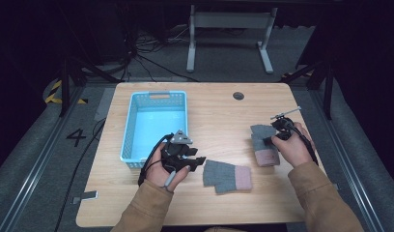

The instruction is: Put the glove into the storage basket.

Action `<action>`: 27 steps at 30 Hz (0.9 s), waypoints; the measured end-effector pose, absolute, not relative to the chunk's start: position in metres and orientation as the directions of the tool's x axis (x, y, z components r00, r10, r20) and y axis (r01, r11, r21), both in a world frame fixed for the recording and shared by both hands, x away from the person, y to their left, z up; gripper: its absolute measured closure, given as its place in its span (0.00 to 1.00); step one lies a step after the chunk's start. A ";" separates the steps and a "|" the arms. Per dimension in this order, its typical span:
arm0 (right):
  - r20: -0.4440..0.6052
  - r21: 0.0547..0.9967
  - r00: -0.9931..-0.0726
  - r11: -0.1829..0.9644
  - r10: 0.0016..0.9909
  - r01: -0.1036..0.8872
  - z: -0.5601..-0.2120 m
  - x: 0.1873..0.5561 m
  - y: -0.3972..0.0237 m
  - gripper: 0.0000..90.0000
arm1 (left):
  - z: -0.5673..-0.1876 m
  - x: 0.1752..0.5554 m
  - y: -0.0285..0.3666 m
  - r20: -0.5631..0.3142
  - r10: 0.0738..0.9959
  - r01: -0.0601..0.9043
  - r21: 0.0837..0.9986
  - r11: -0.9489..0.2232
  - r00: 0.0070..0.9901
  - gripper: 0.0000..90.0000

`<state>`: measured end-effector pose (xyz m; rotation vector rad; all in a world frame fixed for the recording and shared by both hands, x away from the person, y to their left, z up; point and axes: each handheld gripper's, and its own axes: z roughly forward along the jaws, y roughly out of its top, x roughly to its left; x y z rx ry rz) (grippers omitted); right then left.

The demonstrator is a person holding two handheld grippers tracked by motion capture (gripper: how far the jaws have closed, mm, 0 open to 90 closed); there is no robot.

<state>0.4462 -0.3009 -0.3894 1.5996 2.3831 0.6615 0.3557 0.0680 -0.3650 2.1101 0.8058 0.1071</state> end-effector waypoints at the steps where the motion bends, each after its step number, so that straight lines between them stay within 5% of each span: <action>1: 0.092 0.473 -0.402 0.315 0.911 0.823 -0.386 0.445 -0.300 0.96 | -0.365 0.355 0.068 -0.202 0.582 0.508 0.747 -0.429 0.788 0.62; 27: 0.070 0.497 -0.775 0.652 0.628 0.572 -0.349 0.411 -0.248 0.95 | -0.362 0.346 0.078 -0.207 0.599 0.520 0.748 -0.412 0.773 0.62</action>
